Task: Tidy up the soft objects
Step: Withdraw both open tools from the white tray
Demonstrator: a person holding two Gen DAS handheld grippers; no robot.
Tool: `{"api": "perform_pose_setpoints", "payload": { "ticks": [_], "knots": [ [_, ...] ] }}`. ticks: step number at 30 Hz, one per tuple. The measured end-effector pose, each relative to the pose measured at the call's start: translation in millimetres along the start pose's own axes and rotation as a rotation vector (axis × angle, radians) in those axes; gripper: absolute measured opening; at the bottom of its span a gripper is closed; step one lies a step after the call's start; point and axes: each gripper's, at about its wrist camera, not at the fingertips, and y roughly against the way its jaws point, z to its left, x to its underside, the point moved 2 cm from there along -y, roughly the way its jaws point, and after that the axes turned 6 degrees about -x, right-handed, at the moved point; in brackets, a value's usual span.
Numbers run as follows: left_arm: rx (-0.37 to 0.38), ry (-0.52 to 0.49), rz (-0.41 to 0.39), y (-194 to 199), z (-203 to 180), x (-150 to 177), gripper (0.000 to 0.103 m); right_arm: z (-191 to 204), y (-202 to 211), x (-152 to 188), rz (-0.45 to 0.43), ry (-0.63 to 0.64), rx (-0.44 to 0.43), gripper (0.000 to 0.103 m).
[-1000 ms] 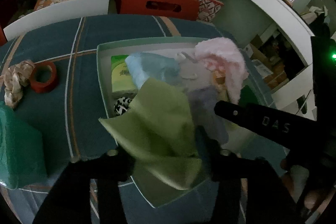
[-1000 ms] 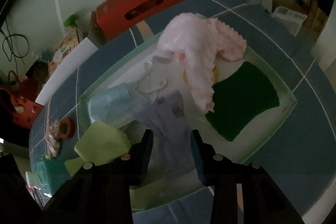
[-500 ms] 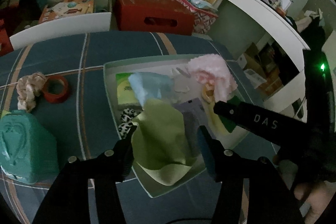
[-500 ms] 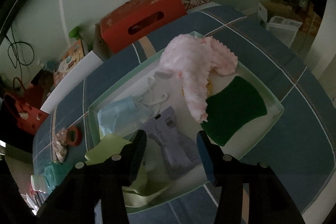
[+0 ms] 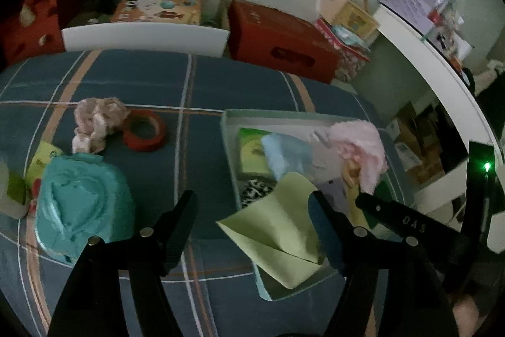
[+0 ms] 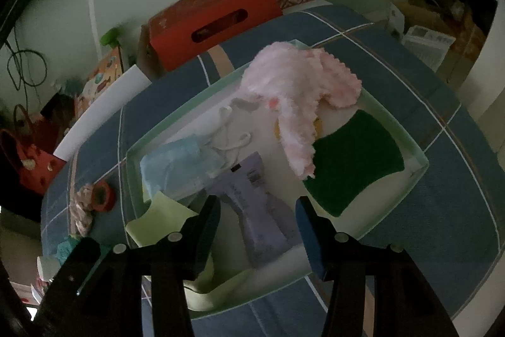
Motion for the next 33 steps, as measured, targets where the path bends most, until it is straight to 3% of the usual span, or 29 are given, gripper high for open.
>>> {"api": "perform_pose_setpoints", "payload": {
  "ticks": [9,13,15,17,19,30,33],
  "knots": [
    [-0.059,0.051,-0.028,7,22,-4,0.073,14,-3,2,0.008,0.048,0.010,0.054],
    [-0.084,0.063,-0.045,10,28,-6,0.080,18,-4,3,0.006,0.065,0.018,0.066],
    [-0.096,0.069,-0.052,12,31,-6,0.082,20,-4,3,0.003,0.072,0.020,0.076],
    [-0.125,0.076,-0.056,12,34,-7,0.092,21,-4,3,-0.008,0.086,0.039,0.095],
    [-0.147,0.079,-0.060,14,37,-7,0.095,21,-5,3,-0.014,0.096,0.067,0.103],
    [-0.225,0.085,-0.113,26,48,-10,0.095,18,-4,2,-0.013,0.100,0.080,0.103],
    [-0.202,0.093,-0.122,29,50,-11,0.095,22,-3,2,-0.020,0.110,0.072,0.103]
  ]
}}
